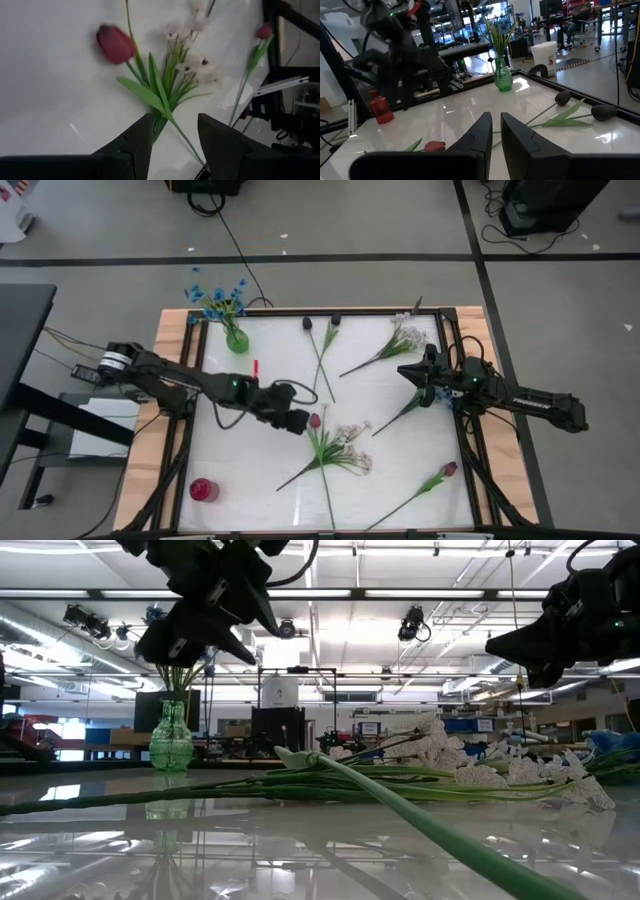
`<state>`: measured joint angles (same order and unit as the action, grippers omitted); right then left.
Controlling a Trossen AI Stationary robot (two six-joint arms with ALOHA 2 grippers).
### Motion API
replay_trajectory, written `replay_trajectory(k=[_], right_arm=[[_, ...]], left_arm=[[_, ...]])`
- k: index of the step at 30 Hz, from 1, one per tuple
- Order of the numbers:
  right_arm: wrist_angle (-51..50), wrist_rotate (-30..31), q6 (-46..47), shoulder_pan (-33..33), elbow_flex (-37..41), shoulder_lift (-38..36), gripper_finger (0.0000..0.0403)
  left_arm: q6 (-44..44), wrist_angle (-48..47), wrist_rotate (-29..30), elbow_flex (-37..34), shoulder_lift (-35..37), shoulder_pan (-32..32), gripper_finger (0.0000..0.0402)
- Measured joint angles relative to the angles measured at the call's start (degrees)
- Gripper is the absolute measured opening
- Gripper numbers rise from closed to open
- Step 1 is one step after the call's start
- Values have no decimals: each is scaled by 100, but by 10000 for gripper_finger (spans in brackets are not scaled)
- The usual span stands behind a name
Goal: Sort flowers into vase by color
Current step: Put the left pink flower into the green vase
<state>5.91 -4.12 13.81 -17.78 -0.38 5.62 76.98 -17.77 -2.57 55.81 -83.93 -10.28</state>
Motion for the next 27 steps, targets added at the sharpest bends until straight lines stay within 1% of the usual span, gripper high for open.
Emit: replay_trajectory(k=[4,9,12,17,27], right_arm=[[1,0,-1,0,2,-1,49],[0,0,-1,0,0,1,49],[0,0,1,1,0,1,49],[2,2,0,0,1,-1,49],[1,0,0,1,1,-1,49]], left_arm=[[473,367,16,0,-403,-92,162],[1241,1353,102,0,-1010,-77,162],[1421,1791,133,5,-1396,-77,162],[1693,1724,127,0,-1880,-100,162],[1854,1685,160,11,-2174,-153,157]])
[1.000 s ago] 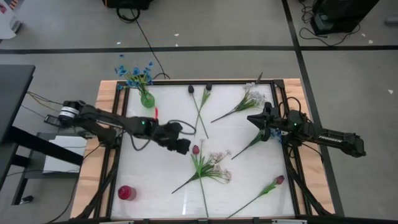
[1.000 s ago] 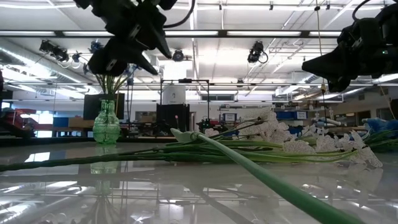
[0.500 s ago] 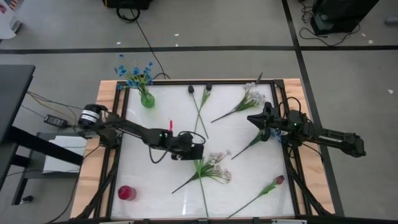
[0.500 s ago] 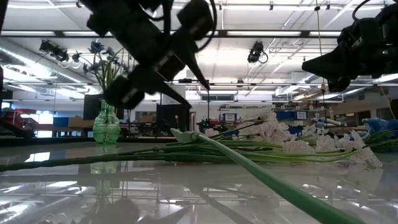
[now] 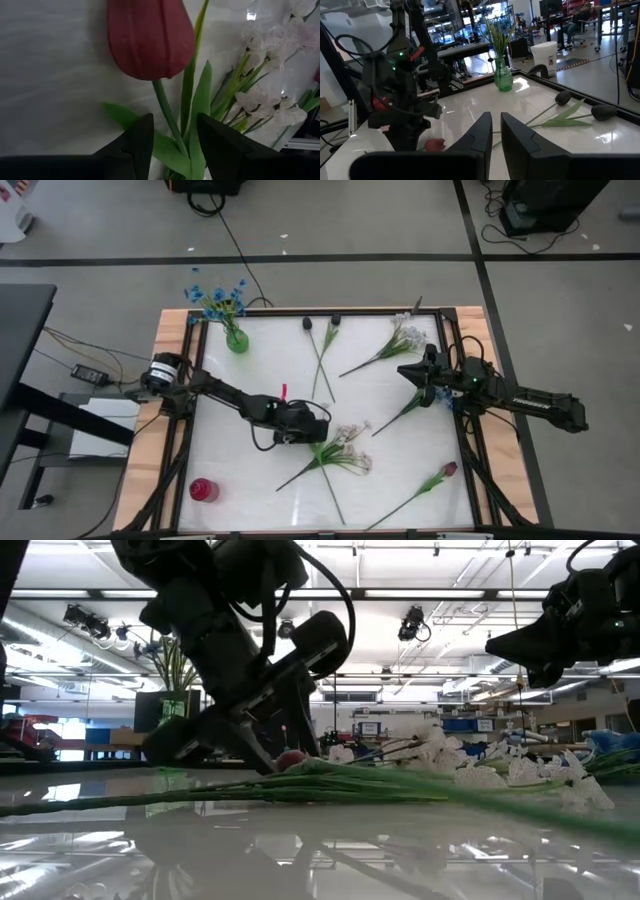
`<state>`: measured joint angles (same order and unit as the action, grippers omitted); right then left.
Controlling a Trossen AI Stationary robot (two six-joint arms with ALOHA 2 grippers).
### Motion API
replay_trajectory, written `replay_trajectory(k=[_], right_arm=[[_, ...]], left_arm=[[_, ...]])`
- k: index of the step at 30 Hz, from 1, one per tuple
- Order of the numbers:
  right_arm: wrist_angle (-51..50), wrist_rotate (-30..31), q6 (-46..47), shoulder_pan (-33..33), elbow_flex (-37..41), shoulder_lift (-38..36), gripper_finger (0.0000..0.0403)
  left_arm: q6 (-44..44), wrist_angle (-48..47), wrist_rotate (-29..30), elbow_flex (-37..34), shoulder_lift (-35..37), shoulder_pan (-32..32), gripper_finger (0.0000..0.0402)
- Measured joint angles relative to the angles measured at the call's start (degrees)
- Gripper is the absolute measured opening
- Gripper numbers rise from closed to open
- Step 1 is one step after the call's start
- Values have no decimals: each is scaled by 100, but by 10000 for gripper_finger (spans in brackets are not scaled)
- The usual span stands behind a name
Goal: Sort flowers into vase by color
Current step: Put the left pink flower into the green vase
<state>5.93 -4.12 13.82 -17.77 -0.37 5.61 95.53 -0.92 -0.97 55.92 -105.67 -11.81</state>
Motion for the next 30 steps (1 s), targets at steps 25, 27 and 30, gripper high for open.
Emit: replay_trajectory(k=[25,27,30], right_arm=[[1,0,-1,0,-1,0,49],[-3,0,0,-1,1,2,49],[-1,0,0,-1,-1,1,49]], left_arm=[[-1185,-151,402,-11,992,71,12],[-1874,-295,404,-11,1280,110,12],[-2686,-731,462,-11,1788,147,12]])
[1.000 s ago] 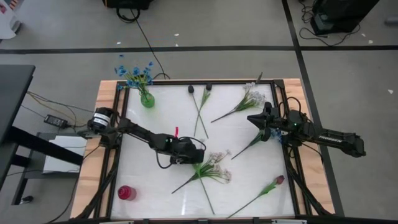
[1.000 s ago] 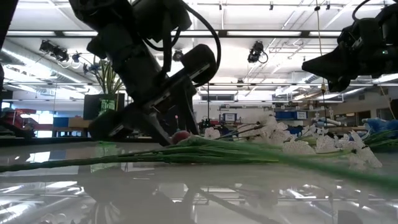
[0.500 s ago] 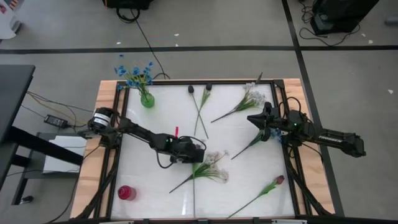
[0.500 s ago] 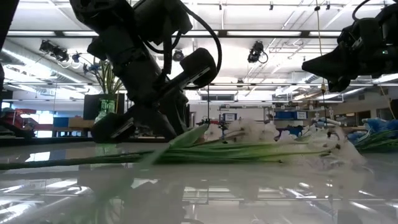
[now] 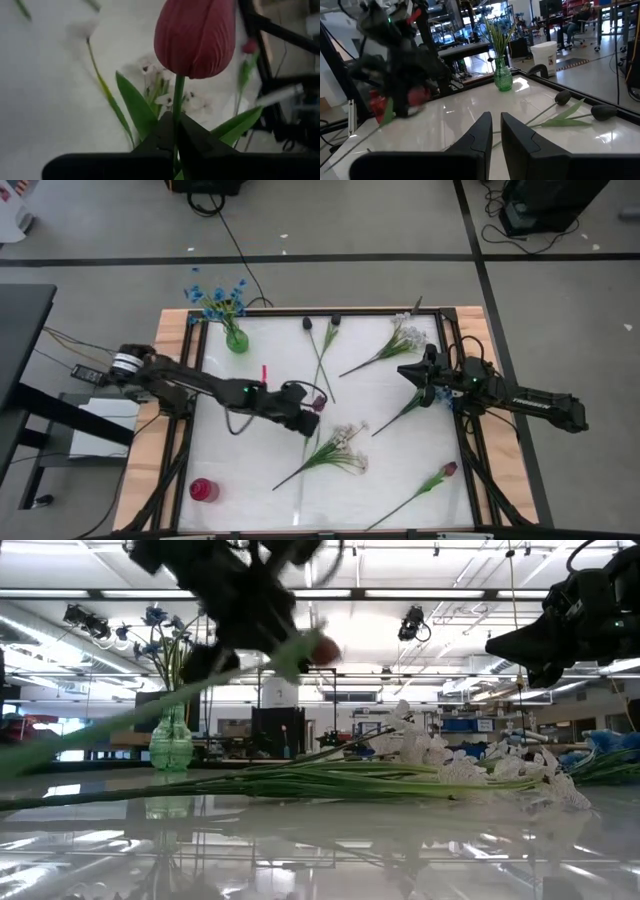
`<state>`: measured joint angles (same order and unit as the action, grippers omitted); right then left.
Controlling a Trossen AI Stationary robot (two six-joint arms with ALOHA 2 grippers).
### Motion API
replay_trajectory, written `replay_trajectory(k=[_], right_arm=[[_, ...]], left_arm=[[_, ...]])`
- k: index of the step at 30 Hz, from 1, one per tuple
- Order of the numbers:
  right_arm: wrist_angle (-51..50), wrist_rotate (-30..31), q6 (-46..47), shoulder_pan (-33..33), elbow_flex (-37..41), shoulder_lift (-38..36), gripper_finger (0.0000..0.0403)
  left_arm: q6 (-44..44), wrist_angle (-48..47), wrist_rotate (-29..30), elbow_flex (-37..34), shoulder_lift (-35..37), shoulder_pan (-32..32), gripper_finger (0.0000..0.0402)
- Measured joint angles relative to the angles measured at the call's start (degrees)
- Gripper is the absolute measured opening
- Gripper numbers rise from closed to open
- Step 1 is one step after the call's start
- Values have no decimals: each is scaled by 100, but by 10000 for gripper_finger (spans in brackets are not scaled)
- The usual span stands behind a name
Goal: Sort flowers into vase by color
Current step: Put the left pink flower into the green vase
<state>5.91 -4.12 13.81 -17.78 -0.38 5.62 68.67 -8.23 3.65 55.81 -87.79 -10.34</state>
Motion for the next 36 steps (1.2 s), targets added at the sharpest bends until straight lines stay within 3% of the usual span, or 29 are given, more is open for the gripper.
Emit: replay_trajectory(k=[6,19,28,36], right_arm=[[1,-1,0,2,2,-1,49],[0,-2,0,1,0,0,49],[-2,0,-1,2,2,1,49],[0,0,1,1,2,-1,49]], left_arm=[[-1392,-634,334,0,910,226,12],[-5537,-582,501,2,2163,1206,12],[-7405,-892,2160,2,2973,1914,12],[-8305,-894,2703,2,3533,2253,12]])
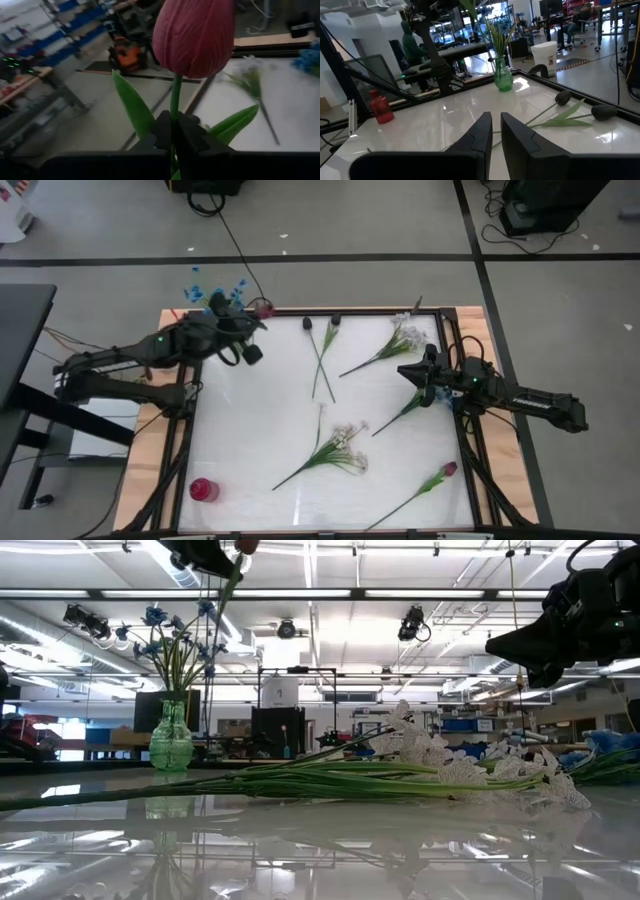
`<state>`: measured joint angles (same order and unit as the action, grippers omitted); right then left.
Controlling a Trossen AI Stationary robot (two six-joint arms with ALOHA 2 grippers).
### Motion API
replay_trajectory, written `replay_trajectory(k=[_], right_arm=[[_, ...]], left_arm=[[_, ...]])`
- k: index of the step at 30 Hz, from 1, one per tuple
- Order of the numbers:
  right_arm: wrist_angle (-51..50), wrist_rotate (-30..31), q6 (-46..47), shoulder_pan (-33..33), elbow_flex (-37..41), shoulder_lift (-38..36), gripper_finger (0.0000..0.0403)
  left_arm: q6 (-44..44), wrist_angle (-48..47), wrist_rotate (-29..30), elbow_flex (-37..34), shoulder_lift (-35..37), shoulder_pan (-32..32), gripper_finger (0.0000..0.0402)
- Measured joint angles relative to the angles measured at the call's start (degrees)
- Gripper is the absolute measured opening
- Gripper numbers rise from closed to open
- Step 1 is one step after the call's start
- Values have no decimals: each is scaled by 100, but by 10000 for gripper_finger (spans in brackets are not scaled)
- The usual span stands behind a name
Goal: Sort flowers into vase by color
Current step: Put the left pink flower into the green vase
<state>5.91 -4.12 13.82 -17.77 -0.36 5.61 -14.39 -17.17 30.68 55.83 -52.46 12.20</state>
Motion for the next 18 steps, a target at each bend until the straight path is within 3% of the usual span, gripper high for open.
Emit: replay_trajectory(k=[18], right_arm=[[-2,0,0,-1,-2,2,49]], left_arm=[[-359,-203,36,264,568,957,12]])
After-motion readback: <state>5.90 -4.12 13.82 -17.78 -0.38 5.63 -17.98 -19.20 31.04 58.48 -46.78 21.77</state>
